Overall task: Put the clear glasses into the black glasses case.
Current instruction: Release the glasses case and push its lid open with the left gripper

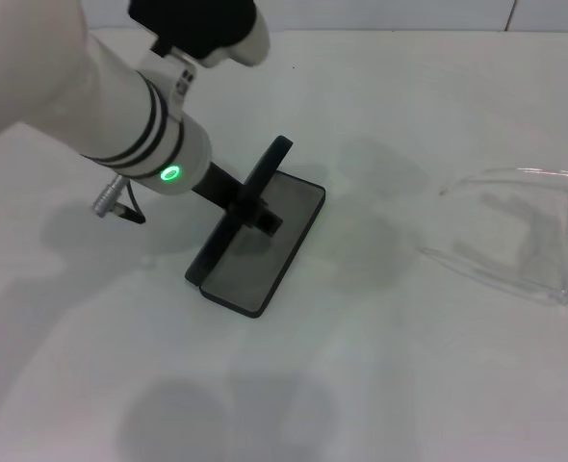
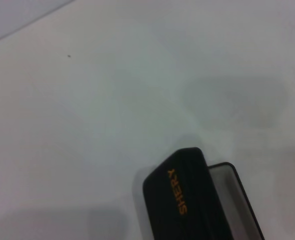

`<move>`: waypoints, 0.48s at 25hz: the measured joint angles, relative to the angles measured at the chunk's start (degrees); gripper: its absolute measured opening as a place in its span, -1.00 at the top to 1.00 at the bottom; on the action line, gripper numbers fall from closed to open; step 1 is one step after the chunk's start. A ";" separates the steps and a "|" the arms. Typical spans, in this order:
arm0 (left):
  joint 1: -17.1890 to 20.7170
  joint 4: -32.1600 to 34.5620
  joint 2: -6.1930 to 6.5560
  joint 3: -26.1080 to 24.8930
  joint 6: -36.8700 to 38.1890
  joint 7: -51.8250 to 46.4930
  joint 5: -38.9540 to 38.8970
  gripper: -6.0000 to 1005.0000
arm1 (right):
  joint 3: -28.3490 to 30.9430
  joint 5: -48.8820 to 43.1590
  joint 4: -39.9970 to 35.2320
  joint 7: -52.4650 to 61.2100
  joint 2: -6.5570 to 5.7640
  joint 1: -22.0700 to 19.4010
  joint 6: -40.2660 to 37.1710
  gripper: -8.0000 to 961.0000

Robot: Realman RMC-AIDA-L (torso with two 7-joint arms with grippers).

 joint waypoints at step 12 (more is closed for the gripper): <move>-0.11 0.92 0.05 1.02 -0.08 1.33 0.22 -0.09 | -0.03 0.08 0.09 0.00 0.11 -0.18 0.01 -0.76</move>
